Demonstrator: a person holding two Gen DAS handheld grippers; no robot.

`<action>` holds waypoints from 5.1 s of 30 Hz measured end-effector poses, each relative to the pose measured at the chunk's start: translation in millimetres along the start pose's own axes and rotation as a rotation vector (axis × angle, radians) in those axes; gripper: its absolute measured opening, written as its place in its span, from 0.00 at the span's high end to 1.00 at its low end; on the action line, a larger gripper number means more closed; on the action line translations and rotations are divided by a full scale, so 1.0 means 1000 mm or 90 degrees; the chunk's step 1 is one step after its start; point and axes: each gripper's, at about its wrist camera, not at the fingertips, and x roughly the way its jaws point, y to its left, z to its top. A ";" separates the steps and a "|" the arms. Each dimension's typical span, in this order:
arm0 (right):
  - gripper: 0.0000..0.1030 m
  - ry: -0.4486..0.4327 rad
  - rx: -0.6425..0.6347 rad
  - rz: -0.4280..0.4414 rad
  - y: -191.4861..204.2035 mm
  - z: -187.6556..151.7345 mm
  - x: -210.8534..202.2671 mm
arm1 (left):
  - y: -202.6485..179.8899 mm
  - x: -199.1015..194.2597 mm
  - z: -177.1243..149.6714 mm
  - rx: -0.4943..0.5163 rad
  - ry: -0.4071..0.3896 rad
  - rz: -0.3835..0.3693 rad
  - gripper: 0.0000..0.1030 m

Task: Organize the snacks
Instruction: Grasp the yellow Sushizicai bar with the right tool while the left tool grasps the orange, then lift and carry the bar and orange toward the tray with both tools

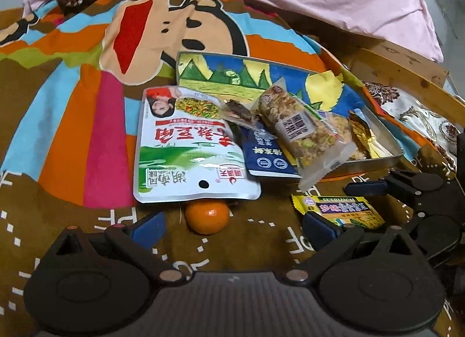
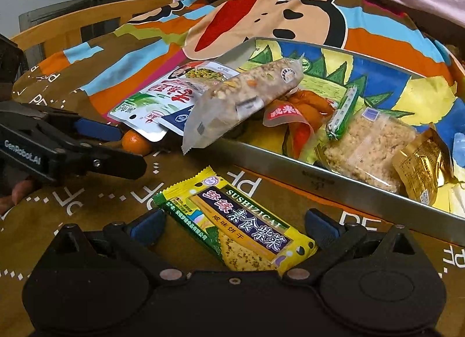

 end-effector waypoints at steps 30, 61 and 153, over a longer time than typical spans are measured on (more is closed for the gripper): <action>0.05 -0.007 -0.007 -0.040 0.009 -0.003 0.001 | -0.006 0.014 -0.006 0.020 -0.001 0.106 0.57; 0.43 0.067 0.061 -0.171 0.071 -0.016 -0.054 | -0.039 -0.053 -0.039 0.041 0.027 0.108 0.66; 0.51 -0.184 0.129 -0.250 -0.021 0.032 -0.125 | -0.091 -0.071 0.046 0.071 -0.110 0.103 0.66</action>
